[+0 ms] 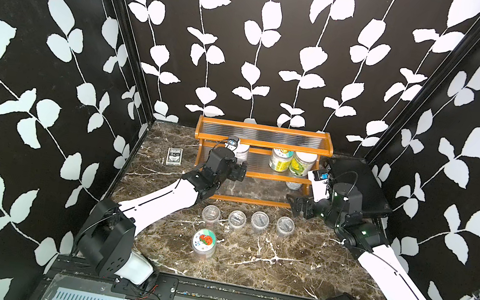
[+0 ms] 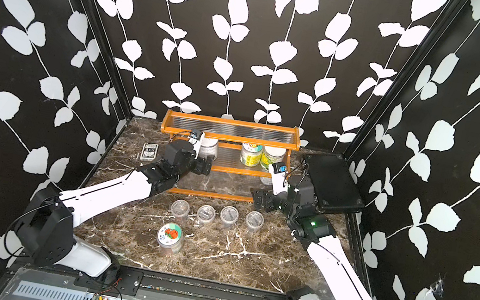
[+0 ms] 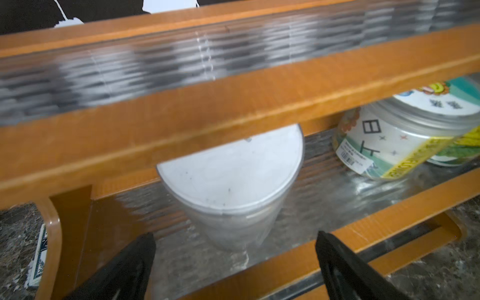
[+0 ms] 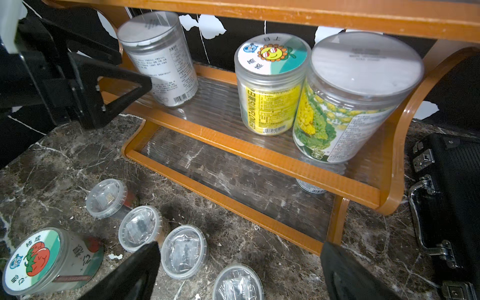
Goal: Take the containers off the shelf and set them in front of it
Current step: 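Pick up a container from the shelf.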
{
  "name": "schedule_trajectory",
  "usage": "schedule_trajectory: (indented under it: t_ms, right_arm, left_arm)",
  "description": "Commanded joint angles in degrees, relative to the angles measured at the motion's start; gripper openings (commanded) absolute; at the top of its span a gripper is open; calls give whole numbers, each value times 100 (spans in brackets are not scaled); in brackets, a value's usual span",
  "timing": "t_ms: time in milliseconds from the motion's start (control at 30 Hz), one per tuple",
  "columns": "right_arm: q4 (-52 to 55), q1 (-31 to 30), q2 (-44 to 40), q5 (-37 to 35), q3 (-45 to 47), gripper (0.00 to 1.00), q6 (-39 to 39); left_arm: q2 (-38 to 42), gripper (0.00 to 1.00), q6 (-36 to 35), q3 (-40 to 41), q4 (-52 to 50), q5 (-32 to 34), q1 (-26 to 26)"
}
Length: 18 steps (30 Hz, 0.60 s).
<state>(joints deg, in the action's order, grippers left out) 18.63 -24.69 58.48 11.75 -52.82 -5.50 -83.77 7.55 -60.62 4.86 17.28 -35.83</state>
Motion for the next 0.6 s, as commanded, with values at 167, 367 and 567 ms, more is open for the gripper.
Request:
schedule_trajectory:
  t_ms: [167, 367, 567]
  right_arm:
    - [-68, 136, 112, 138, -564, 100, 157]
    - [-97, 162, 154, 152, -615, 100, 127]
    - [-123, 162, 120, 187, -598, 100, 60]
  left_arm:
    - [-372, 99, -265, -365, 951, 154, 85]
    - [-670, 99, -341, -633, 997, 365, 127]
    - [-768, 99, -409, -583, 1390, 516, 171]
